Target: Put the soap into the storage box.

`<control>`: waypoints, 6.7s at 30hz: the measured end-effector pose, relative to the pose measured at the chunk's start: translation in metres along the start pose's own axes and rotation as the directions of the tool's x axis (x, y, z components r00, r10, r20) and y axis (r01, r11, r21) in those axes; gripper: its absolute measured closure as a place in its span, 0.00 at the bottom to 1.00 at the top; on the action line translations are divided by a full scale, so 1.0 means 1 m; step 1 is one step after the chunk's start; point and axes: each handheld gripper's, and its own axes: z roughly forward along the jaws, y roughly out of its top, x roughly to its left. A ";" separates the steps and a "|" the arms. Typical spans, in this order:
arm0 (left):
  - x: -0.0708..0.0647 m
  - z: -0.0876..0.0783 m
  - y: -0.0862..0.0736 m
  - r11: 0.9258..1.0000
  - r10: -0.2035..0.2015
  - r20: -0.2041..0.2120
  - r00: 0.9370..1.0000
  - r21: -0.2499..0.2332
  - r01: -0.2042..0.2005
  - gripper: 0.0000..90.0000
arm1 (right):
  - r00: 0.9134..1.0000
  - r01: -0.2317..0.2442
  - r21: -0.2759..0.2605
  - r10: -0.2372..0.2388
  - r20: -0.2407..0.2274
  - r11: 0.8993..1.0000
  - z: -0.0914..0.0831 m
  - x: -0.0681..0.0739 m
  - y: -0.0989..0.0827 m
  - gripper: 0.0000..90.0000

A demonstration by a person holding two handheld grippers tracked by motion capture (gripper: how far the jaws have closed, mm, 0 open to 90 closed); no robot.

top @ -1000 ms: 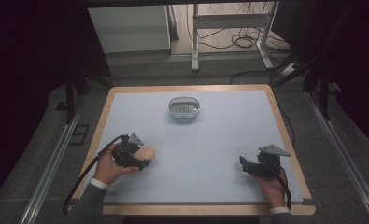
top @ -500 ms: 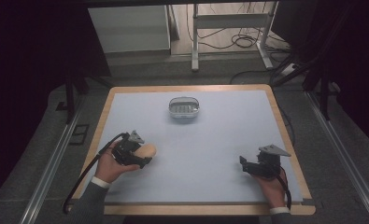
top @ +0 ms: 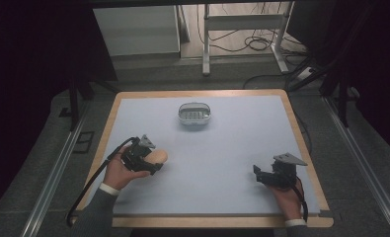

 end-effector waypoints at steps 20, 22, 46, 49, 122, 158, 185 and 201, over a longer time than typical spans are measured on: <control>0.004 0.006 0.011 1.000 -0.002 -0.002 1.000 -0.011 0.002 0.35 | 1.000 0.003 -0.002 -0.003 -0.002 1.000 0.000 0.000 0.000 0.11; 0.004 0.006 0.012 1.000 -0.005 -0.001 1.000 -0.014 0.005 0.35 | 1.000 0.003 -0.002 -0.003 -0.002 1.000 0.000 0.000 0.000 0.11; 0.009 0.010 0.026 1.000 -0.003 -0.001 1.000 -0.020 0.003 0.36 | 1.000 0.003 0.002 -0.003 -0.002 1.000 0.000 0.000 0.000 0.11; 0.011 0.011 0.027 1.000 -0.005 0.000 1.000 -0.020 0.005 0.36 | 1.000 0.004 0.003 -0.004 -0.002 1.000 0.000 0.000 0.000 0.11; 0.014 0.027 0.089 0.999 0.046 0.003 0.999 -0.023 -0.046 0.36 | 1.000 -0.006 0.008 0.006 -0.003 1.000 0.001 0.000 0.000 0.11; 0.015 0.031 0.114 0.997 0.074 -0.005 0.997 -0.023 -0.075 0.36 | 1.000 0.001 0.016 -0.001 -0.001 1.000 0.002 0.000 0.001 0.11; 0.023 0.038 0.139 0.995 0.099 -0.006 0.995 -0.013 -0.099 0.36 | 1.000 -0.001 0.019 0.001 -0.004 1.000 0.002 0.000 0.001 0.11; 0.029 0.048 0.152 0.994 0.108 0.004 0.994 0.008 -0.108 0.36 | 1.000 -0.002 0.021 0.002 -0.006 1.000 0.002 -0.001 0.001 0.11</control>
